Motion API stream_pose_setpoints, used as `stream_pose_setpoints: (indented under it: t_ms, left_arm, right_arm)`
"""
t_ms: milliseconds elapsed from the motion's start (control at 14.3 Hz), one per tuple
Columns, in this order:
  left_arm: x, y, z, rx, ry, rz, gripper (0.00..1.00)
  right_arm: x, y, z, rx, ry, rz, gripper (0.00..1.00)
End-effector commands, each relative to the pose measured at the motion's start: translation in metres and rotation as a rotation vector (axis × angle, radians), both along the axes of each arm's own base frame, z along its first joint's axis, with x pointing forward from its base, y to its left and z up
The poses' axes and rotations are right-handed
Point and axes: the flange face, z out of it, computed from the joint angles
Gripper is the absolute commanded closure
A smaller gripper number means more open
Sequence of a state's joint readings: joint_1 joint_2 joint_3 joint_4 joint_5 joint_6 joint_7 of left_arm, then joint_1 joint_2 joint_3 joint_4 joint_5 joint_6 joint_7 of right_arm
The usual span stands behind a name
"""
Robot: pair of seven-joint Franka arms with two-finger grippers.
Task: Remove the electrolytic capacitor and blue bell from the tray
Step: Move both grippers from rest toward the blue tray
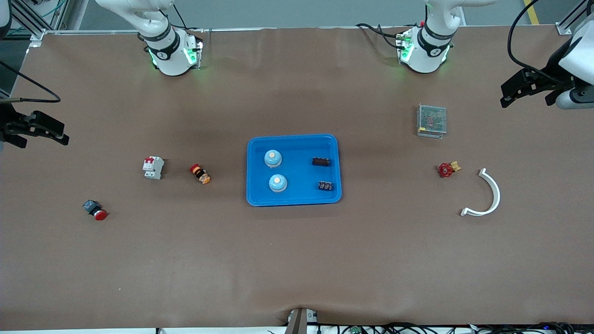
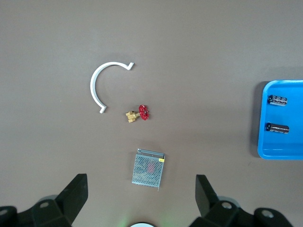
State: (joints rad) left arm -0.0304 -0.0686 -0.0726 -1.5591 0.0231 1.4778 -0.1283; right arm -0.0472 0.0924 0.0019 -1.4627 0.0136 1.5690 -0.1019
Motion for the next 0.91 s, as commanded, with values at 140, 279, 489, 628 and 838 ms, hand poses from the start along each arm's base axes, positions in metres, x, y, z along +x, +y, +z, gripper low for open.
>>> stream_pose_setpoints:
  t_ms: [140, 279, 489, 628, 838]
  left_arm:
    - [0.001, -0.001, 0.004, 0.022, 0.004, 0.029, 0.00]
    - [0.005, -0.002, -0.005, 0.023, 0.022, 0.015, 0.00]
    - [0.017, -0.007, -0.035, 0.025, 0.079, 0.004, 0.00]
    - [0.022, -0.021, -0.058, 0.020, 0.111, 0.013, 0.00]
    - [0.022, -0.046, -0.092, 0.014, 0.120, 0.112, 0.00]
  right_arm:
    - [0.001, 0.001, 0.003, -0.011, 0.004, -0.005, 0.00]
    - [0.001, 0.000, 0.003, -0.009, 0.004, -0.006, 0.00]
    - [0.001, 0.006, 0.002, 0.009, 0.006, 0.008, 0.00]
    - [0.001, 0.028, 0.003, 0.054, 0.007, 0.029, 0.00]
    - [-0.002, 0.077, 0.001, 0.064, 0.024, 0.047, 0.00]
